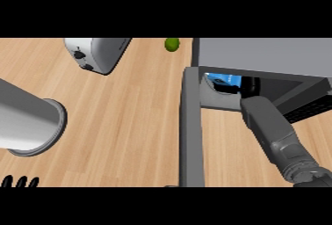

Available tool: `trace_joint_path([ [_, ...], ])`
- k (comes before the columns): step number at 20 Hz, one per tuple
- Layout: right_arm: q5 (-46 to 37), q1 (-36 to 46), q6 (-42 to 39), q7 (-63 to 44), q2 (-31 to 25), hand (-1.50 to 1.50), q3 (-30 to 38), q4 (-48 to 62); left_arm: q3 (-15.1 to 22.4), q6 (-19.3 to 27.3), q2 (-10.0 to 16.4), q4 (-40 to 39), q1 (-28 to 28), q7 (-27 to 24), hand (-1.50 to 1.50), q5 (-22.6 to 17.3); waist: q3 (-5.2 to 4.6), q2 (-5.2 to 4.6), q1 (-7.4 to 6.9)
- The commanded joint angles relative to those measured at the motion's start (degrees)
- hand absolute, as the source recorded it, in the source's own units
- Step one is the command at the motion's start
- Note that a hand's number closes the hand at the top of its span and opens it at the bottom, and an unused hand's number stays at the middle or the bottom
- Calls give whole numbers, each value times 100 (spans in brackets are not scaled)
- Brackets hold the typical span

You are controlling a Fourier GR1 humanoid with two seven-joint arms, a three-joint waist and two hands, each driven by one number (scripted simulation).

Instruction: Pick up the milk, place it into the microwave and close the microwave

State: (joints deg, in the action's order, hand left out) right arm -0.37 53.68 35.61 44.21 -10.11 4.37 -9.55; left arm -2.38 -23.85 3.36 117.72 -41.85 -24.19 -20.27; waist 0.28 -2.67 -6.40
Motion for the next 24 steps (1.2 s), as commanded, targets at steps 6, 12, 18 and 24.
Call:
trace_joint_path([
  [6,183,294,342,503,-142,150,356,-79,-73,24,-4,-209,214,-51,-150,55,3,-56,-109],
  [12,53,493,1537,379,-221,150,415,47,-129,-129,180,-304,227,15,-150,36,-1,-86,-185],
  [18,-21,534,1724,336,-258,150,445,140,-152,-256,206,-441,255,-36,-150,-88,-2,-93,-232],
  [24,-673,-146,3125,-1224,-732,-150,-96,933,-149,-218,242,-391,469,-28,-150,-3,-76,-277,-367],
])
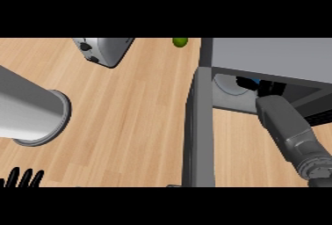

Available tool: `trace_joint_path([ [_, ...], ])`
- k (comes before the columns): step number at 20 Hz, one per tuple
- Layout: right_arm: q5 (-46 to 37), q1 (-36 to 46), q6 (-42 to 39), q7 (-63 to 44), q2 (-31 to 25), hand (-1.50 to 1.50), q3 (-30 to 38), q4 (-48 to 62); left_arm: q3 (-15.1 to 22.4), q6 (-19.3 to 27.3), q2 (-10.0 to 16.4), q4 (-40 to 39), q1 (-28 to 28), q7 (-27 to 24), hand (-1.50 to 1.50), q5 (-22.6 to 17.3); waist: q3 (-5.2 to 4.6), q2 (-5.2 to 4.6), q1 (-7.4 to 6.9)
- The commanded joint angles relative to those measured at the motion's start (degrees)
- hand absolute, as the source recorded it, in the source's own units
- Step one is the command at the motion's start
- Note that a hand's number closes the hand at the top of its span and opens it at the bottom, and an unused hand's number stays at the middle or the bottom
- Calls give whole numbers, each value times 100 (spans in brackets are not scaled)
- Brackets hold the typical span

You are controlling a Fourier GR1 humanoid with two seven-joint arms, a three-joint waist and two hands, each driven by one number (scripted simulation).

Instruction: Pick up the milk, place it into the microwave and close the microwave

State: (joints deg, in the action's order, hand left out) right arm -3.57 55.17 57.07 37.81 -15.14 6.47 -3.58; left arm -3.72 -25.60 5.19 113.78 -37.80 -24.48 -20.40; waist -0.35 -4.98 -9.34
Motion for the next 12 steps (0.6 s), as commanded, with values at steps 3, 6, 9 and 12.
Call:
trace_joint_path([
  [3,-615,-396,1179,-1110,-183,-150,-547,345,19,37,-11,8,204,-22,-150,68,9,-89,-151],
  [6,-974,152,18,-707,184,-150,-911,288,95,-2,-8,-195,226,-3,-150,164,64,54,-181],
  [9,-1055,349,-270,-688,365,-150,-993,286,52,54,-26,-137,276,20,-150,121,71,80,-157],
  [12,-1091,416,-453,-690,580,-150,-1029,325,-73,-32,143,-256,339,41,-150,117,70,56,-166],
])
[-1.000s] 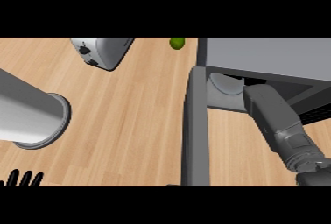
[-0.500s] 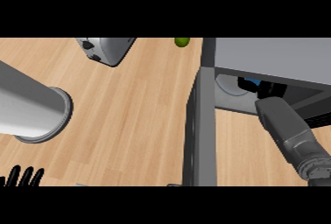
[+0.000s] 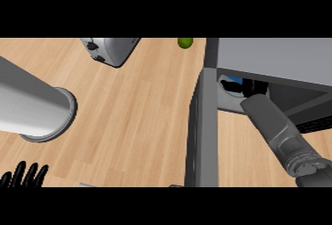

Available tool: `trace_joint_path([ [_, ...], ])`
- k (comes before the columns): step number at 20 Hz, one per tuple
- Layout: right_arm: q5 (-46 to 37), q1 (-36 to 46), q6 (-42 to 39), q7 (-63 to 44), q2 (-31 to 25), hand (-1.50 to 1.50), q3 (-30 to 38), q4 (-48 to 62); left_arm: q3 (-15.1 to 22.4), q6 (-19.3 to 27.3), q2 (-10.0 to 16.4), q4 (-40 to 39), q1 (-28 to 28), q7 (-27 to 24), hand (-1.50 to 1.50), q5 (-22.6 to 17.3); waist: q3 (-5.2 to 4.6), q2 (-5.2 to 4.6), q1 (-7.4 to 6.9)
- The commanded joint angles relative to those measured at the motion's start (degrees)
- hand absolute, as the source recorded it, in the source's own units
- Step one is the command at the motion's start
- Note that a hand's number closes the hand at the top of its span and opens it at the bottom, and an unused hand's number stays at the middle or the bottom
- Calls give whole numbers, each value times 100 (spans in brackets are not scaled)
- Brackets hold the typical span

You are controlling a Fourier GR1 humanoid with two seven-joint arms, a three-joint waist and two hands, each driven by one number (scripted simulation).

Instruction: Pick up the milk, place it into the microwave and close the microwave

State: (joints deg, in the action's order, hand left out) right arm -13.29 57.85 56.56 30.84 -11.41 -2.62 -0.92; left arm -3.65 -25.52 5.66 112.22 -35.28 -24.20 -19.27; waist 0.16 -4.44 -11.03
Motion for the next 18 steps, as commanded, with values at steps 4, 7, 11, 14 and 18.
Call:
trace_joint_path([
  [4,-54,197,-747,78,281,-150,-55,-25,-3,53,-46,-131,168,-92,-150,128,25,10,62],
  [7,-115,271,-995,41,480,-150,-116,45,18,102,-63,-12,219,-63,-150,157,23,45,106],
  [11,260,111,-1364,387,496,-150,260,-338,-133,-5,39,-5,91,-135,-150,56,40,68,188],
  [14,492,201,-1616,504,589,-150,503,-529,-39,32,-56,-132,193,-77,-150,24,33,74,289],
  [18,804,-267,-2093,1039,775,-150,821,-677,-31,26,-52,-31,79,-120,-150,124,38,124,425],
])
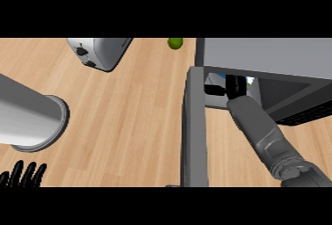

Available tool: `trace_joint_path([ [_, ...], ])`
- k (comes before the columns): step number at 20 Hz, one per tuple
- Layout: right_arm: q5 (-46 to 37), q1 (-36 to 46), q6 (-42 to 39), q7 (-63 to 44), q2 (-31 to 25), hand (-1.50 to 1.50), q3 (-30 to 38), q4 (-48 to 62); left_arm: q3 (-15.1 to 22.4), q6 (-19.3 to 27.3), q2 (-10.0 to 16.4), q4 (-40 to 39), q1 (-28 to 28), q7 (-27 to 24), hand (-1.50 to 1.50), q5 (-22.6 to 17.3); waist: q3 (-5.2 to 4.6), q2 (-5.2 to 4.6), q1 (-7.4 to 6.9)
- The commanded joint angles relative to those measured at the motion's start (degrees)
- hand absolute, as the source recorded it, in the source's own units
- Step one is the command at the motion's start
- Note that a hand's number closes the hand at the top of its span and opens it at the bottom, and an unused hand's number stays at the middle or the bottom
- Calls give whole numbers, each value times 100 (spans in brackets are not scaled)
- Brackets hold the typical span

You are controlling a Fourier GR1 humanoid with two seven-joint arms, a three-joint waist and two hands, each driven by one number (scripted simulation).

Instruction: Pick up the milk, place it into the microwave and close the microwave

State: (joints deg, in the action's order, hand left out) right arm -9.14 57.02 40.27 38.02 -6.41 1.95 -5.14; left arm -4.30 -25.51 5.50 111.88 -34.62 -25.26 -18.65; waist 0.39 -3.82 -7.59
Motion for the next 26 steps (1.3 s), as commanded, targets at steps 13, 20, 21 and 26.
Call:
trace_joint_path([
  [13,956,-1067,-1917,1691,445,-150,961,-349,-60,-33,-126,166,-374,-115,-150,41,-20,261,424],
  [20,945,-1612,-2544,2185,431,-150,944,-434,-175,-58,-108,-62,-333,3,-150,69,-31,328,604],
  [21,971,-1713,-2733,2218,514,-150,934,-496,323,281,-446,588,-586,313,-150,392,-28,344,631],
  [26,864,-2208,-3487,2336,431,-150,724,-647,495,11,-420,461,-837,125,-150,758,-35,381,697],
])
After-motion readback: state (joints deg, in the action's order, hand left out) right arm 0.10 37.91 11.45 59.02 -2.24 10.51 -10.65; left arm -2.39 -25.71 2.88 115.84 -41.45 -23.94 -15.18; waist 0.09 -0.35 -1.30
